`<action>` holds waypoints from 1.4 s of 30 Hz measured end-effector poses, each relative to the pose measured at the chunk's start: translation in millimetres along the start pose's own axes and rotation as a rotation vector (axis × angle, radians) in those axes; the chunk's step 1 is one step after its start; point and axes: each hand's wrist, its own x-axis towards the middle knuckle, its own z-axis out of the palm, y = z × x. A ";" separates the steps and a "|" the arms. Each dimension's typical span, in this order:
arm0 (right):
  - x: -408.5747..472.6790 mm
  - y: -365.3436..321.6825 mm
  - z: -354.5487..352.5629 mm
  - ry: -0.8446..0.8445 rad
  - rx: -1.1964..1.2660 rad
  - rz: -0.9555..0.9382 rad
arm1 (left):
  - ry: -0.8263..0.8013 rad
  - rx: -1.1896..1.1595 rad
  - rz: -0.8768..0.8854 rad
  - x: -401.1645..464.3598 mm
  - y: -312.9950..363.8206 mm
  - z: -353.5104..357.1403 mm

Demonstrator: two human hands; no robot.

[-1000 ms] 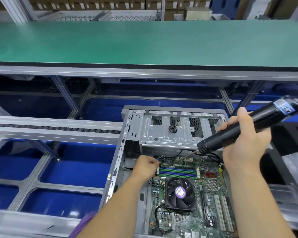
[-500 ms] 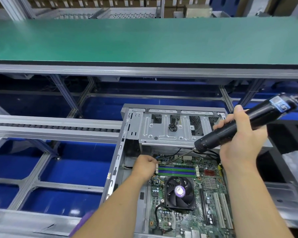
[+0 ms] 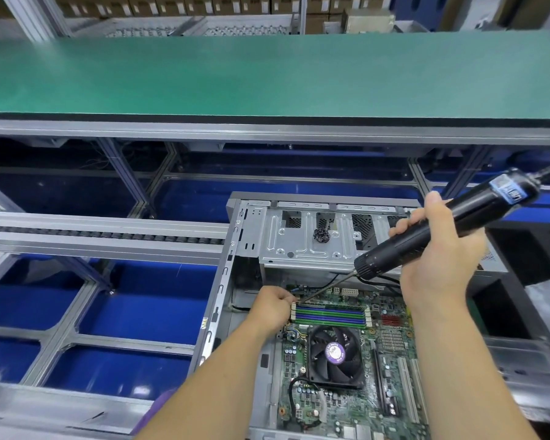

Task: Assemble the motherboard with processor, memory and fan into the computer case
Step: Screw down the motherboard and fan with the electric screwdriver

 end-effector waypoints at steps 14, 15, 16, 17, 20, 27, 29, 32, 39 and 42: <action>-1.6 -2.3 2.3 -0.015 -0.012 -0.025 | 0.106 -0.181 -0.011 -4.4 16.1 -10.2; -3.0 -2.5 3.2 -0.019 -0.017 -0.025 | 0.080 -0.161 -0.026 -5.1 17.4 -13.3; -4.4 -2.9 4.5 -0.023 -0.020 -0.026 | 0.039 -0.145 -0.051 -6.3 17.3 -15.4; -5.7 -3.4 5.7 -0.025 -0.020 -0.026 | 0.001 -0.137 -0.082 -7.8 16.2 -17.1; -10.3 -6.2 8.6 -0.034 -0.014 -0.023 | -0.010 -0.170 -0.160 -12.9 16.2 -21.7; -26.6 -10.1 7.0 -0.069 -0.061 -0.054 | -0.022 -0.510 -0.388 -27.1 9.9 -24.1; -30.5 -11.2 6.9 -0.074 -0.067 -0.051 | -0.011 -0.590 -0.407 -28.9 8.7 -25.2; -34.8 -12.6 8.6 -0.080 -0.068 -0.057 | 0.020 -0.597 -0.359 -30.0 6.3 -23.9; -39.3 -14.4 15.1 -0.081 -0.042 -0.083 | 0.048 -0.320 -0.162 -32.2 -0.8 -18.6; -38.9 -14.9 17.9 -0.074 -0.053 -0.098 | 0.061 -0.378 -0.226 -31.4 -0.4 -19.1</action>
